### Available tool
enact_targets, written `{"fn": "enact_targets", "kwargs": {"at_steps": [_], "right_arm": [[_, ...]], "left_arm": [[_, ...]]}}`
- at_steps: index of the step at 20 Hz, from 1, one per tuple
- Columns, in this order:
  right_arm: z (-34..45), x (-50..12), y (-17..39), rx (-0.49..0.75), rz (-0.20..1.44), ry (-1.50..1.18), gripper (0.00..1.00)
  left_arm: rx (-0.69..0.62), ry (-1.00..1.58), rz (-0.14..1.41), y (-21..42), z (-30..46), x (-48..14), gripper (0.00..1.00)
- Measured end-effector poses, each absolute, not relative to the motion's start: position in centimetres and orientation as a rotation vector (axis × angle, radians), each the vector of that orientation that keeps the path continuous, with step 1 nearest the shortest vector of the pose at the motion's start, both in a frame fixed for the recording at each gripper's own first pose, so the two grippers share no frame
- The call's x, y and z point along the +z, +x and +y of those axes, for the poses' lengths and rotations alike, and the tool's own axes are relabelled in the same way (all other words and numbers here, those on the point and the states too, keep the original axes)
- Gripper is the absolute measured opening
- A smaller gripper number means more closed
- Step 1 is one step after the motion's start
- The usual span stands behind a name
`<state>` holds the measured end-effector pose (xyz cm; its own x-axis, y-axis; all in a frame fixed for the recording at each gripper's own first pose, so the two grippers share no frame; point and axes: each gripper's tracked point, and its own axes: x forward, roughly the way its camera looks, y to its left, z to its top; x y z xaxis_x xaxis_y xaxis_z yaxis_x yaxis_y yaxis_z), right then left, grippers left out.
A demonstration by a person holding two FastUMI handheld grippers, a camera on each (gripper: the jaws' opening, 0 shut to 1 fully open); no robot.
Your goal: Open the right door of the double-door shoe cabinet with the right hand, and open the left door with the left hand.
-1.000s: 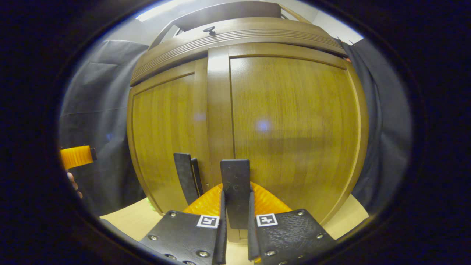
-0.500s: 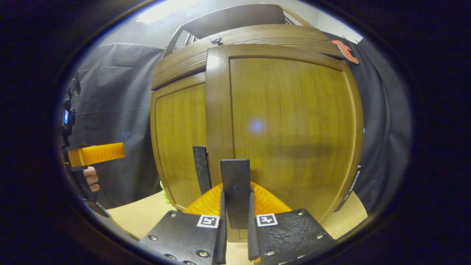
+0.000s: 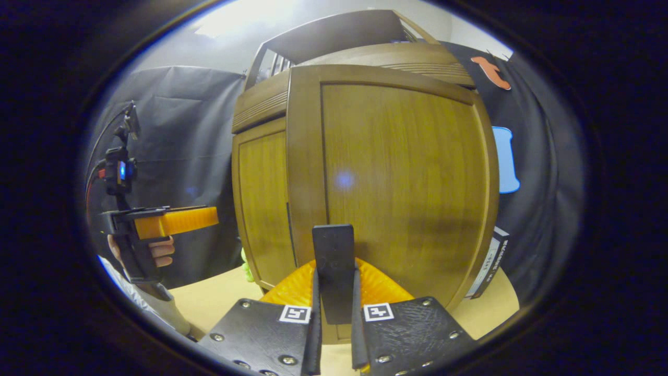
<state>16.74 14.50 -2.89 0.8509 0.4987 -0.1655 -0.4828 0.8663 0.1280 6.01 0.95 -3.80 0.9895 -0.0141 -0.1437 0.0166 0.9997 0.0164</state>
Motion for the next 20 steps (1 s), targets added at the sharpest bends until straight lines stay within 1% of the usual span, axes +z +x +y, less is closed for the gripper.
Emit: {"fn": "enact_targets", "kwargs": {"at_steps": [1,2,4,5,7,8,9,10,11,12,13,15,16,17,20], "right_arm": [[14.4,-2.7,16.3,0.52,0.192,0.086,0.19],[14.3,-2.6,16.2,0.521,0.189,0.094,0.19],[13.7,-2.4,15.7,0.521,0.182,0.083,0.19],[13.2,-2.4,15.2,0.518,0.18,0.082,0.23],[12.4,-2.0,14.4,0.519,0.179,0.088,0.23],[11.9,-1.8,14.1,0.519,0.176,0.088,0.23],[11.2,-1.7,13.7,0.516,0.174,0.09,0.23],[10.6,-1.7,13.3,0.511,0.172,0.092,0.23],[9.8,-1.6,12.8,0.503,0.166,0.092,0.23],[9.1,-1.4,12.4,0.496,0.164,0.092,0.23],[8.5,-1.3,11.9,0.488,0.158,0.092,0.23],[7.3,-1.0,11.3,0.473,0.152,0.1,0.23],[6.8,-0.9,11.1,0.464,0.151,0.102,0.22],[6.3,-0.8,10.8,0.451,0.15,0.105,0.23],[4.7,-0.9,10.2,0.403,0.149,0.087,0.22]], "left_arm": [[-0.016,0.018,0.145,6.1,0.8,-3.9,0.96],[-0.019,0.021,0.148,6.0,0.6,-4.1,0.92],[-0.027,0.028,0.149,6.0,0.1,-4.2,0.92],[-0.032,0.028,0.148,6.0,-0.2,-4.2,0.96],[-0.038,0.028,0.15,6.0,-0.6,-4.4,0.96],[-0.042,0.031,0.152,6.0,-0.8,-4.6,0.92],[-0.044,0.034,0.153,6.0,-1.0,-4.6,0.96],[-0.045,0.036,0.156,6.1,-1.2,-4.7,0.96],[-0.046,0.038,0.158,6.1,-1.3,-4.8,0.96],[-0.048,0.039,0.16,6.2,-1.5,-5.0,0.93],[-0.05,0.041,0.162,6.2,-1.6,-5.1,0.92],[-0.052,0.049,0.164,6.2,-2.0,-5.3,0.92],[-0.054,0.054,0.165,6.3,-2.1,-5.4,0.96],[-0.058,0.054,0.163,6.3,-2.3,-5.4,0.92],[-0.063,0.053,0.166,6.3,-2.9,-5.8,0.92]]}}
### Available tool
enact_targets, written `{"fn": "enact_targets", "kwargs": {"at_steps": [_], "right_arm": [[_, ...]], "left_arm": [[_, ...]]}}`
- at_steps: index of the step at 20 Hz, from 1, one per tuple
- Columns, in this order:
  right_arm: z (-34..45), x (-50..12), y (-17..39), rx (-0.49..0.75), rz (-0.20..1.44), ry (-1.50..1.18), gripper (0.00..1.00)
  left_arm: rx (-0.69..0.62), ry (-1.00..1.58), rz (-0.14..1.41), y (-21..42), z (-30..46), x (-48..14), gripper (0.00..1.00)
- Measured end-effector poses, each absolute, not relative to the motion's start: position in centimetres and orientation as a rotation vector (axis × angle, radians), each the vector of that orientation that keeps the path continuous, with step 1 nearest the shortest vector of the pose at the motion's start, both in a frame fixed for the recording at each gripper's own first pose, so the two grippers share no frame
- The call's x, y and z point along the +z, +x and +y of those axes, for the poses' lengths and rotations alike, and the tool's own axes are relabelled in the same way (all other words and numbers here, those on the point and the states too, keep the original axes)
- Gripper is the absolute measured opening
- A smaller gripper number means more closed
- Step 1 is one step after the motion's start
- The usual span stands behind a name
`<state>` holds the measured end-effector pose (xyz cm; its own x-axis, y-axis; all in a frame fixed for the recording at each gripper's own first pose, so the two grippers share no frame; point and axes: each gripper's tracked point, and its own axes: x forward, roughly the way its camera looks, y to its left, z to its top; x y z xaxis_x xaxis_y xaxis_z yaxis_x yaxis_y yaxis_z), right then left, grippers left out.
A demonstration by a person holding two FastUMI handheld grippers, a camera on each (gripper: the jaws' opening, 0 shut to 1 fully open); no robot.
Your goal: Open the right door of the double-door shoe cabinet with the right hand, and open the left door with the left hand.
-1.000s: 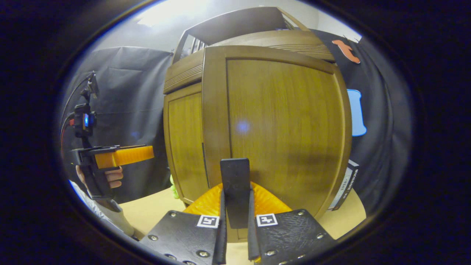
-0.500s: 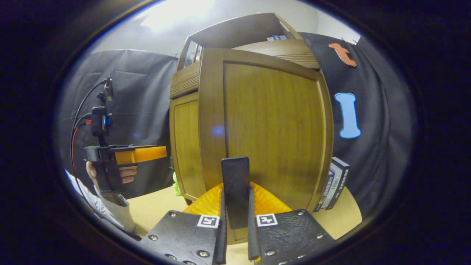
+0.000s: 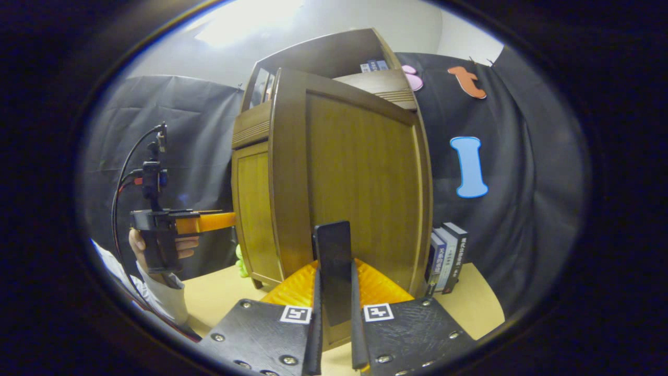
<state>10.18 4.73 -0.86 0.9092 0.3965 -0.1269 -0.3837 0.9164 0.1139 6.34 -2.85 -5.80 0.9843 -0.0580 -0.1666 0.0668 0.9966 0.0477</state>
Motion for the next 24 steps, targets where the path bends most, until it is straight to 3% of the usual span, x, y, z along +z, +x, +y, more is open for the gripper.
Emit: {"fn": "enact_targets", "kwargs": {"at_steps": [6,12,14,15,17,18,19,21,23,24], "right_arm": [[1.1,-0.7,9.6,0.314,0.14,0.085,0.22],[-5.9,-1.5,10.7,0.133,0.141,0.031,0.21],[-8.8,-1.2,10.3,0.074,0.136,0.025,0.07],[-9.5,-1.1,10.3,0.062,0.13,0.042,0.06],[-10.4,-1.1,10.1,0.06,0.122,0.068,0.07],[-10.9,-1.2,10.1,0.053,0.118,0.072,0.11],[-11.3,-1.3,10.0,0.048,0.117,0.069,0.23],[-12.3,-1.4,9.9,0.022,0.113,0.066,0.51],[-13.8,-1.2,8.8,-0.008,0.109,0.067,0.54],[-14.1,-0.9,8.4,-0.009,0.101,0.084,0.58]], "left_arm": [[-0.071,0.04,0.17,6.8,-3.5,-6.3,0.96],[-0.039,0.037,0.173,7.9,-3.6,-7.3,0.92],[-0.049,0.029,0.187,8.1,-3.9,-7.8,0.96],[-0.052,0.027,0.193,8.2,-4.0,-8.0,0.92],[-0.052,0.031,0.192,8.5,-4.2,-8.2,0.96],[-0.054,0.031,0.195,8.7,-4.2,-8.4,0.96],[-0.051,0.028,0.194,9.1,-4.2,-8.7,0.92],[-0.044,0.022,0.182,9.8,-4.1,-9.1,0.96],[-0.054,0.01,0.184,11.0,-4.4,-10.0,0.92],[-0.053,0.009,0.186,11.6,-4.2,-10.6,0.96]]}}
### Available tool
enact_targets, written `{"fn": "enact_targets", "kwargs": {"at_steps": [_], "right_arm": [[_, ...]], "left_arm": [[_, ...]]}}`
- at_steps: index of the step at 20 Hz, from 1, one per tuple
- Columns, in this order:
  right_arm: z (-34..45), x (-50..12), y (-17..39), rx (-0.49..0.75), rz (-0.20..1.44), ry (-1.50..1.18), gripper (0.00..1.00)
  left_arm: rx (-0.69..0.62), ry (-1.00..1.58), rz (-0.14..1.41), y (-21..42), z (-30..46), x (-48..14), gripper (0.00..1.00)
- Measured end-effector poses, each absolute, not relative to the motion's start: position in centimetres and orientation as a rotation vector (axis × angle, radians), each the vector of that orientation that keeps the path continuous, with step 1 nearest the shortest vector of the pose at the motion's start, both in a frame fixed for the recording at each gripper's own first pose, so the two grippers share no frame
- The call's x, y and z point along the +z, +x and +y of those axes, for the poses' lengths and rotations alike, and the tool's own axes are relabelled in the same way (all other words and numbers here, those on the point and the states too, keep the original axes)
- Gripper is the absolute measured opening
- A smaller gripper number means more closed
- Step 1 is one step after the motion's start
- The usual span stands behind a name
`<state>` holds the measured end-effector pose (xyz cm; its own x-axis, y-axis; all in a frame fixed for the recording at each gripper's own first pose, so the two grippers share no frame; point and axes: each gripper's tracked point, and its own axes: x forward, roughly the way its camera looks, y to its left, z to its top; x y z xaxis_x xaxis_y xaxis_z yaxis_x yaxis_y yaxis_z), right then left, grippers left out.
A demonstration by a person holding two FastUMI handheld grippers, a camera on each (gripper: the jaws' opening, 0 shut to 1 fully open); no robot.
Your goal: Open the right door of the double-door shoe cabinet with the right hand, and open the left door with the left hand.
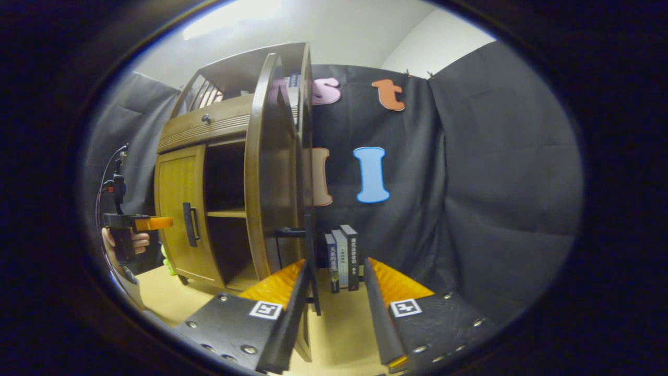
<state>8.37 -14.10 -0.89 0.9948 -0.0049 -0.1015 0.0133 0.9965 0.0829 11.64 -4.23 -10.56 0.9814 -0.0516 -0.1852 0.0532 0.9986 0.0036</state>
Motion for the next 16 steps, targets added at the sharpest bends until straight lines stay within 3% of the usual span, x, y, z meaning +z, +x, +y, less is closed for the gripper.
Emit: {"fn": "enact_targets", "kwargs": {"at_steps": [1,8,9,11,12,15,16], "right_arm": [[-14.5,-0.5,7.8,-0.02,0.091,0.092,0.75],[-15.1,2.3,4.3,-0.096,0.025,0.01,1.0],[-14.7,2.8,3.8,-0.102,0.006,-0.007,1.0],[-13.3,3.1,2.8,-0.095,-0.018,-0.023,0.94],[-12.3,3.1,2.6,-0.078,-0.027,-0.024,0.99],[-9.2,3.3,1.5,-0.015,-0.046,-0.022,1.0],[-8.5,3.4,1.1,-0.003,-0.052,-0.032,0.94]], "left_arm": [[-0.048,0.021,0.166,12.4,-4.0,-10.8,0.96],[-0.089,-0.029,0.174,16.4,-5.8,-14.5,0.93],[-0.088,-0.029,0.136,16.9,-6.2,-14.1,0.96],[-0.087,0.011,0.108,18.1,-6.4,-14.2,0.9],[-0.118,0.022,0.122,18.1,-7.1,-14.8,0.81],[-0.096,0.007,0.113,18.8,-7.0,-14.6,0.67],[-0.076,0.017,0.112,18.6,-6.7,-14.5,0.57]]}}
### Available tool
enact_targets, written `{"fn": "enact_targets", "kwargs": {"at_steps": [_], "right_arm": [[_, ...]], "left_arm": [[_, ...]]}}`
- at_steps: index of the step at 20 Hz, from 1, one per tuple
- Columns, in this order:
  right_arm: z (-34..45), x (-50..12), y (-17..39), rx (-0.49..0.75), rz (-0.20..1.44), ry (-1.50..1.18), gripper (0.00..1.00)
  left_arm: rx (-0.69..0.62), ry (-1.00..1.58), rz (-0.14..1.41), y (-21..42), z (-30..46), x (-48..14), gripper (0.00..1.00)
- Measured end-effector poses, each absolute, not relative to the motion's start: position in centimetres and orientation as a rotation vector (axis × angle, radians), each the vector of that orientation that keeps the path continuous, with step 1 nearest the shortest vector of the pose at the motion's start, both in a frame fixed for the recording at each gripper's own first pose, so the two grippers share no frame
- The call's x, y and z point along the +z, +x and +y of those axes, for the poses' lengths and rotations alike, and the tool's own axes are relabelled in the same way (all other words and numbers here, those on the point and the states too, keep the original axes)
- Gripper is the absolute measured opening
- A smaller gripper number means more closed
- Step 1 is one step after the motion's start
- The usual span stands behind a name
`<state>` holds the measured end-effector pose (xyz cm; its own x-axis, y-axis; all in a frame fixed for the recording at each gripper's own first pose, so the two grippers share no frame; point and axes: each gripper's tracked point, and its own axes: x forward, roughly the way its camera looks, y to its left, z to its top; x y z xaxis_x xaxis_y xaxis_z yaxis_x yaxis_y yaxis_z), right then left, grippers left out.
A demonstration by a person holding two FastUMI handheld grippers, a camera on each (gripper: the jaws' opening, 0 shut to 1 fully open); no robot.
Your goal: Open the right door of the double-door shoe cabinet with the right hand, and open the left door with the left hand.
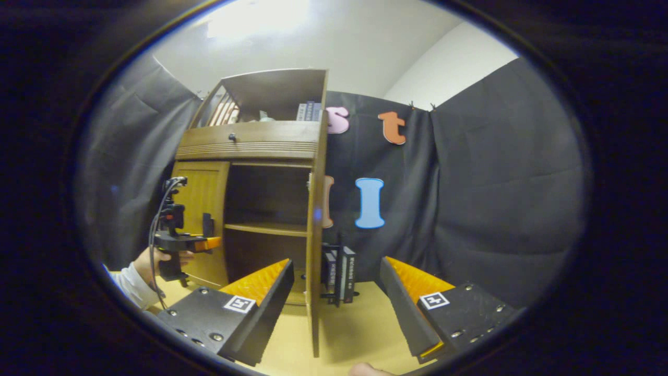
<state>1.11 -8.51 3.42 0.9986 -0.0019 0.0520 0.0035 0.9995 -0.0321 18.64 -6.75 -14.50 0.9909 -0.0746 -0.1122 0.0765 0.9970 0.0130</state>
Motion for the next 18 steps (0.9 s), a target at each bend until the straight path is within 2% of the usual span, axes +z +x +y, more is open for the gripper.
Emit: {"fn": "enact_targets", "kwargs": {"at_steps": [1,2,4,5,6,13,14,15,16,18], "right_arm": [[-8.1,3.5,1.0,0.001,-0.057,-0.044,0.99],[-7.8,3.4,1.0,-0.002,-0.055,-0.05,0.99],[-6.7,3.1,0.4,0.008,-0.051,-0.048,1.0],[-6.3,3.1,0.1,0.009,-0.052,-0.046,0.94],[-6.0,3.0,-0.2,0.01,-0.052,-0.048,0.98],[-5.0,2.6,-1.6,-0.006,-0.061,-0.081,1.0],[-4.6,2.6,-1.7,-0.005,-0.069,-0.087,0.94],[-4.1,2.7,-1.8,-0.001,-0.074,-0.099,0.94],[-3.9,2.8,-2.0,-0.002,-0.08,-0.108,1.0],[-3.4,3.2,-2.4,-0.002,-0.096,-0.111,0.97]], "left_arm": [[-0.069,0.029,0.112,18.7,-6.4,-14.5,0.47],[-0.071,0.042,0.121,18.4,-6.6,-14.7,0.36],[-0.08,0.072,0.128,18.2,-6.6,-14.6,0.33],[-0.079,0.084,0.142,17.8,-6.6,-14.6,0.32],[-0.08,0.095,0.155,17.5,-6.6,-14.7,0.33],[-0.254,0.047,0.134,12.9,-6.8,-13.7,0.32],[-0.27,0.042,0.134,12.3,-6.9,-13.4,0.31],[-0.284,0.036,0.134,11.4,-6.8,-13.2,0.31],[-0.294,0.025,0.135,10.7,-6.6,-13.2,0.31],[-0.312,0.011,0.147,9.1,-6.2,-12.9,0.32]]}}
